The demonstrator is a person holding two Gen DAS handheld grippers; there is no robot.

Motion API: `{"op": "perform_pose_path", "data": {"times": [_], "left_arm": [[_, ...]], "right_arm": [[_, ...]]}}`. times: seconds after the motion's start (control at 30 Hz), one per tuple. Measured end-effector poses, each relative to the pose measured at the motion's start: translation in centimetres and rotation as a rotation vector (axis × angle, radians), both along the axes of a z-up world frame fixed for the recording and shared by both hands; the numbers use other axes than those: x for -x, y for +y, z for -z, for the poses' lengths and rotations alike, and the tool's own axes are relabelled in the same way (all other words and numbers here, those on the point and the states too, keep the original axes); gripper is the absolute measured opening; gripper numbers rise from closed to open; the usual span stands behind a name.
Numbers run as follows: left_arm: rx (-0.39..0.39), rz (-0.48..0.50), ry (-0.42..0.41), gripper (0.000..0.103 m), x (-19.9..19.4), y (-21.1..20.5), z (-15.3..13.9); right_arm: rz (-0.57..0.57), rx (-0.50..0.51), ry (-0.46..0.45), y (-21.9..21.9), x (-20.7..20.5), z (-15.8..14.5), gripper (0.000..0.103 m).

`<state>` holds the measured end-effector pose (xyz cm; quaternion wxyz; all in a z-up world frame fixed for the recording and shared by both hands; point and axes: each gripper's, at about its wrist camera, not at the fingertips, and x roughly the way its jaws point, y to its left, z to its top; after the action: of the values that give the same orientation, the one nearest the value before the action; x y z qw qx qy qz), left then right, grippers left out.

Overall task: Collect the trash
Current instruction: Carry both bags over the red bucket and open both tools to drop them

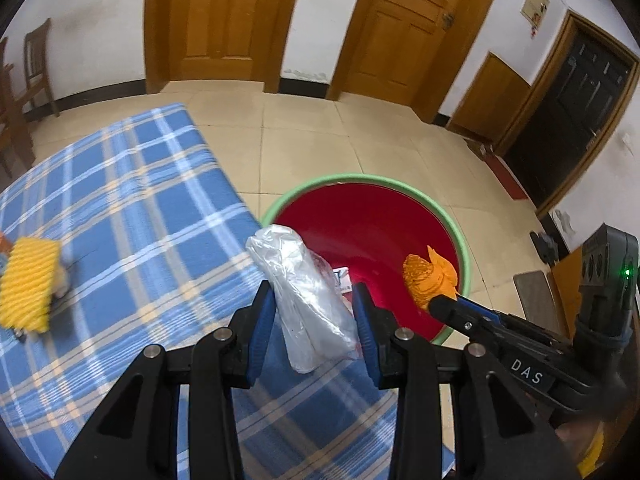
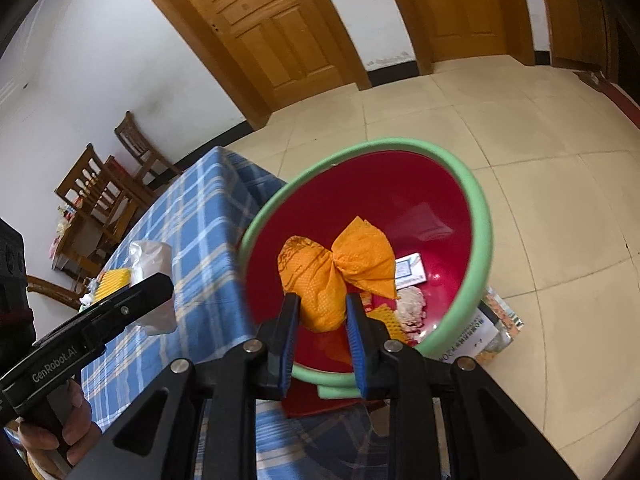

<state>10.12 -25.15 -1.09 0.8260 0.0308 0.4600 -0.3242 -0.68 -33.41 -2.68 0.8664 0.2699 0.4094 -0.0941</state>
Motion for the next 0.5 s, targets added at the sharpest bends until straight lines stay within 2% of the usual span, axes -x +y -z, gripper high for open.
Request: {"op": "perform_pose_path", "data": {"times": [0.27,0.4,0.5], "left_arm": [[-0.004,0.049,0.019,0.040,-0.2,-2.2,0.8],[-0.001,0.053,0.018,0.049,-0.3,-2.5,0.6],[-0.002,0.047,0.013,0.051,-0.3,-2.4,0.5]], "right_arm": [[0.035,-0.014,0.015,-1.6,0.4,0.8,0.030],[0.040,-0.019,0.014,-1.8,0.5,0.8,0.031],[0.044,-0.027,0.015,-1.9,0.4,1.0,0.033]]}}
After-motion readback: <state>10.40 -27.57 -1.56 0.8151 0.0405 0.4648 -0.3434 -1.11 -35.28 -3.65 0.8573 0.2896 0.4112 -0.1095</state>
